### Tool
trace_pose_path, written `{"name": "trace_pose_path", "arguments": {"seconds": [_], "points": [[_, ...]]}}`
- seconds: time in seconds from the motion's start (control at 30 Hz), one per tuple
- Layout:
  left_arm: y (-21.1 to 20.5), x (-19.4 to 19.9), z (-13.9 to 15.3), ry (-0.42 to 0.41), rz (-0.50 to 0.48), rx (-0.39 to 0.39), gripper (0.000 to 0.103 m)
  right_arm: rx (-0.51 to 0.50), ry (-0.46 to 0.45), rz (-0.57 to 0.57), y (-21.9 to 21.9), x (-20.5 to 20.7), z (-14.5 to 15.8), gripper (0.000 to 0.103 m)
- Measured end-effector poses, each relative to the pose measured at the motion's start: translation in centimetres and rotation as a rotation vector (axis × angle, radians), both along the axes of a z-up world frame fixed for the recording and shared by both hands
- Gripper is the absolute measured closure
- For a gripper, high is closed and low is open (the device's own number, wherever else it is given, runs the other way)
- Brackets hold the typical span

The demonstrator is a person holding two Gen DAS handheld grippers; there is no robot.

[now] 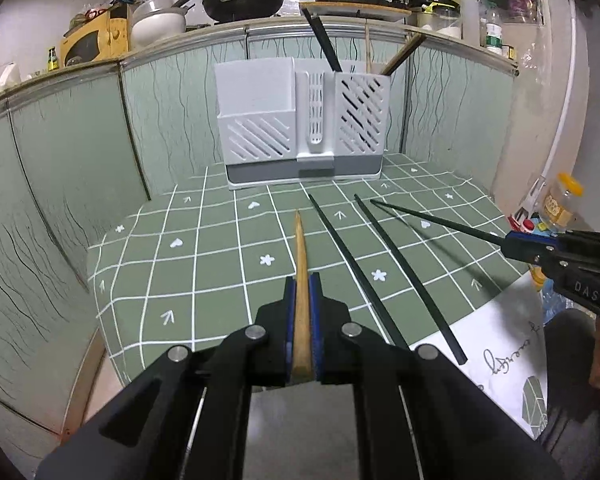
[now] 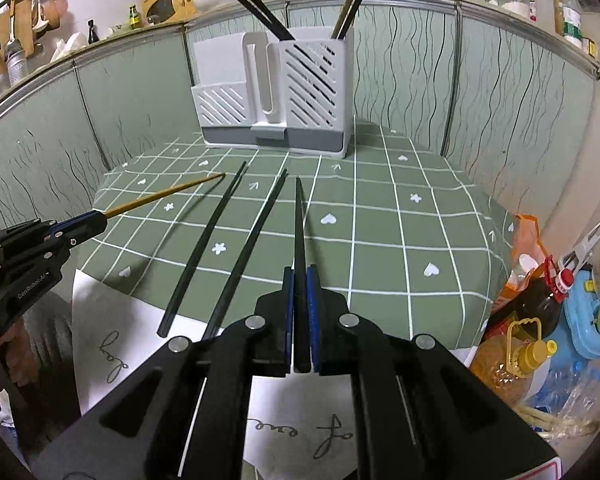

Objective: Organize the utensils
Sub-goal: 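Lift both chopsticks upright and carry them above the white holder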

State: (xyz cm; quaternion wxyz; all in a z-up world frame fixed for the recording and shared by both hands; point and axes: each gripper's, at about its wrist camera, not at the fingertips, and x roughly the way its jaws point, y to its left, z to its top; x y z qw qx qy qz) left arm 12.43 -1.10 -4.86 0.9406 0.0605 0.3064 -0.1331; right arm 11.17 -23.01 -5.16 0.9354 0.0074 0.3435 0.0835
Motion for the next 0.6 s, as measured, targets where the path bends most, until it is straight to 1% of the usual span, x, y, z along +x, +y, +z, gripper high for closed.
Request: {"name": "trace_pose_path", "arguments": {"seconds": [0.17,0.4,0.6], "points": [[0.5,0.0,1.4,-0.014,-0.021,-0.016,0.095,0.011,-0.042,0.001,-0.2,-0.3,1.6,0.097],[1.4,0.6,3.3,-0.027,-0.016,-0.053,0.095,0.033,-0.09,0.007,-0.4,-0.2,4.1,0.097],[1.8,0.7,5.6,-0.045,-0.031,-0.074,0.095,0.043,-0.125,0.011,-0.6,-0.2,6.1,0.097]]}}
